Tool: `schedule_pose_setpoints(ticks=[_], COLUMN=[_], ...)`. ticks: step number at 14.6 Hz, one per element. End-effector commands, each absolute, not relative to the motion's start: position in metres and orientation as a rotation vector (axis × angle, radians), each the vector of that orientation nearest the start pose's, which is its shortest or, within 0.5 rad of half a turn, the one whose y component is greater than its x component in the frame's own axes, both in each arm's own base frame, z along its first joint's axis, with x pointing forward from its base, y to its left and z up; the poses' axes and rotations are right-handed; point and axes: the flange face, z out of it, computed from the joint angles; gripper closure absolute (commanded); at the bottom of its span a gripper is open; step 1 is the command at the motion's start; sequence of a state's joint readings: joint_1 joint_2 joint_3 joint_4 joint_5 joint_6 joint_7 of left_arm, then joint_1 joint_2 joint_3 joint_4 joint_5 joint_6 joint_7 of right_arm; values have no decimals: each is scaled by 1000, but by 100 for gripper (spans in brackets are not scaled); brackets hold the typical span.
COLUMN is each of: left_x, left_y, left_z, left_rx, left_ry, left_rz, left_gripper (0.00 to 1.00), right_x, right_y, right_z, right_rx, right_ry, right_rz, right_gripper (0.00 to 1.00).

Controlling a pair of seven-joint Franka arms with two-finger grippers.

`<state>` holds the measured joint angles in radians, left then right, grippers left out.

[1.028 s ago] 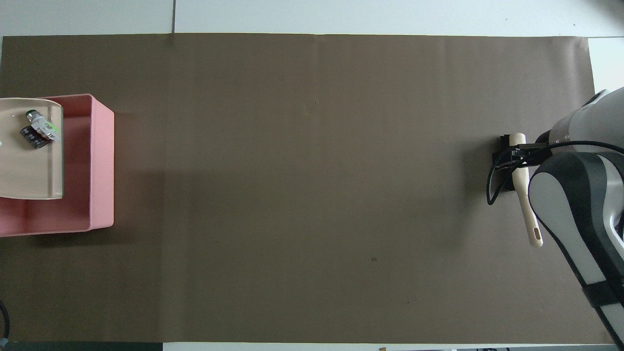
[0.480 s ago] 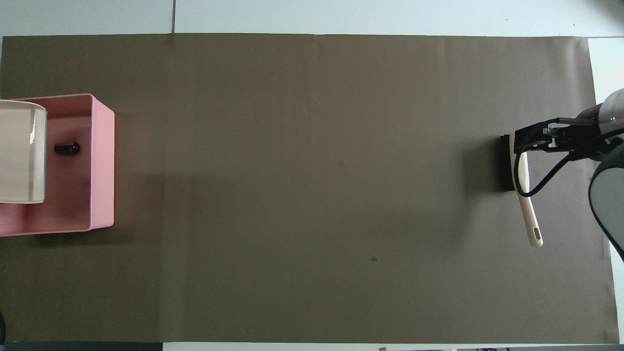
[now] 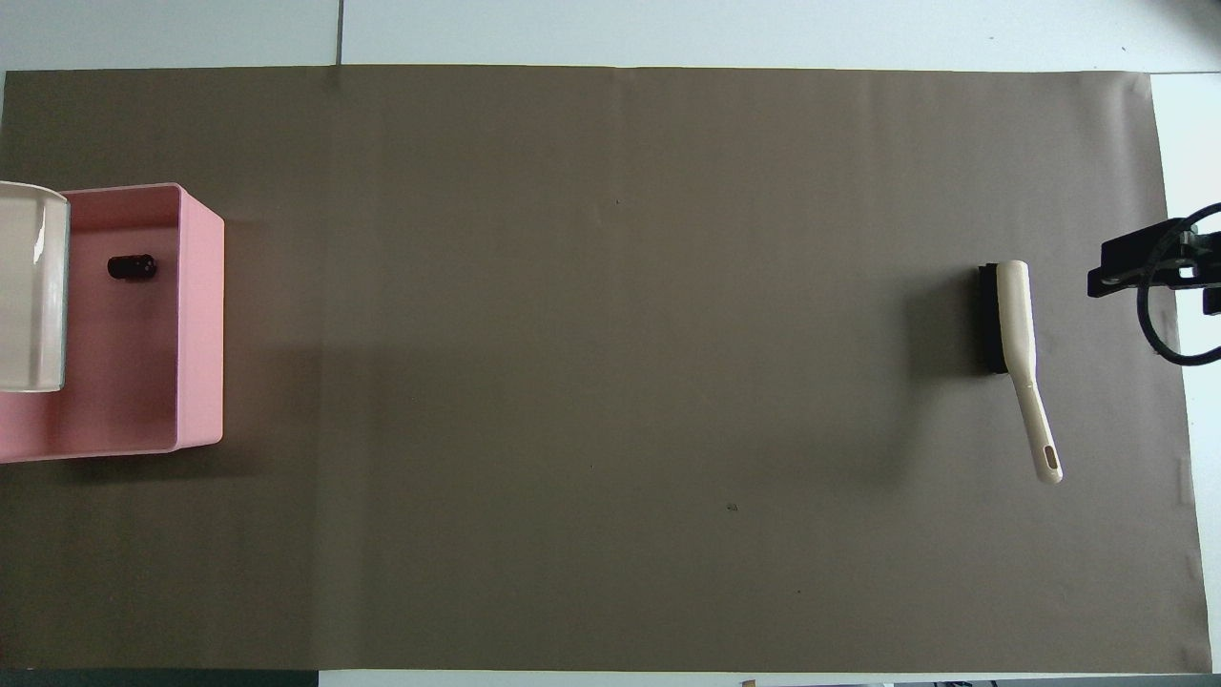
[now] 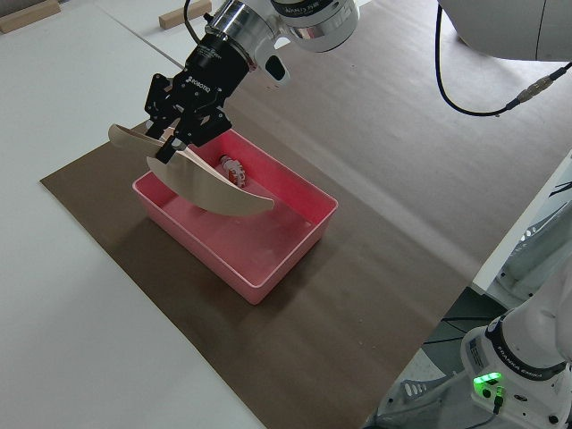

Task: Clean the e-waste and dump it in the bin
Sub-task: 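Carry the dustpan back and set it on the table with the left gripper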

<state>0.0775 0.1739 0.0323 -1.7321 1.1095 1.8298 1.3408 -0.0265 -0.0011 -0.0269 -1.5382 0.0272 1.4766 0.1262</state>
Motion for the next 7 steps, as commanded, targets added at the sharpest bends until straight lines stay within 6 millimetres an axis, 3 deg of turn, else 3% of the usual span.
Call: schedule_pose_setpoints(ticks=[1,3,7], left_x=[598,592,589], left_y=[119,102,49], left_z=[540,548,538], left_rx=[-1624,-1689,-1764], left_ry=[1669,1729,1844], left_rz=[853,772,733], left_gripper=[100,100,100], right_x=[545,548,548], right_y=[-25,-28,-30], right_z=[630,628,628], right_rx=[-3092,-3134,-3181], right_ry=[250,150,59], right_rz=[111,53,60], right_gripper=[0,0,0])
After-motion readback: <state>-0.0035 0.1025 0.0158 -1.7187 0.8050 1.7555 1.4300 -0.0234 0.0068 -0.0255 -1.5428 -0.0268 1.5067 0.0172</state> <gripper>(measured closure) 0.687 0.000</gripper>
